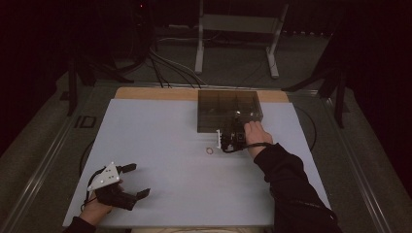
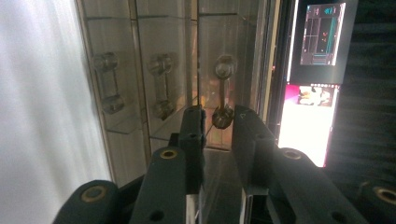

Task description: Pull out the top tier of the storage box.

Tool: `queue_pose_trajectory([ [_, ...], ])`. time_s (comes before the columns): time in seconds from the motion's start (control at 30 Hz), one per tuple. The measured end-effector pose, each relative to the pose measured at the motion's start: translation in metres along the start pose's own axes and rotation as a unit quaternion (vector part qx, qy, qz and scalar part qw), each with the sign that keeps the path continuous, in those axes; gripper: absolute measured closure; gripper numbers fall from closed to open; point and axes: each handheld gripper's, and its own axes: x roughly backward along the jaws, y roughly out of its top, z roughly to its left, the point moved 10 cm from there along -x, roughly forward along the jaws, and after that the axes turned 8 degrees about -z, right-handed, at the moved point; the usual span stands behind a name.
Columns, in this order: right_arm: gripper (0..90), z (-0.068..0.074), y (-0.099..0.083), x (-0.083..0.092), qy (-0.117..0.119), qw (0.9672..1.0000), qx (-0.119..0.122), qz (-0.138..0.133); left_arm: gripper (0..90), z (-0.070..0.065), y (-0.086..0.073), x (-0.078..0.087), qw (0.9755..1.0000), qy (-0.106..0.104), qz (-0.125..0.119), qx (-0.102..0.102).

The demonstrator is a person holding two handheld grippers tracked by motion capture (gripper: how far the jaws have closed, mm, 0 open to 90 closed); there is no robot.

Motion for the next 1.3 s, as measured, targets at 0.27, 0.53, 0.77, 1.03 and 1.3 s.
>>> queue_pose_trajectory([
  [0.27,79.8,-0.003,0.003,-0.001,-0.005,0.9999,0.011,-0.001,0.0,0.0,0.0,0.0,1.0,-0.001,0.001,0.001],
  [0.53,81.1,-0.003,0.003,0.0,-0.005,0.9999,0.011,-0.005,0.0,0.0,0.0,0.0,1.0,-0.001,0.0,0.001],
  [0.77,81.2,-0.003,0.003,0.005,-0.001,0.9999,0.008,-0.007,0.0,0.0,0.0,0.0,1.0,-0.001,0.001,0.001],
  [1.03,81.3,-0.003,0.004,0.013,0.0,0.9999,0.006,-0.012,0.0,0.0,0.0,0.0,1.0,-0.002,0.0,0.002],
  [1.3,81.2,0.0,0.004,0.019,0.003,0.9999,0.007,-0.014,0.0,-0.001,0.0,0.0,1.0,-0.001,0.0,0.001],
])
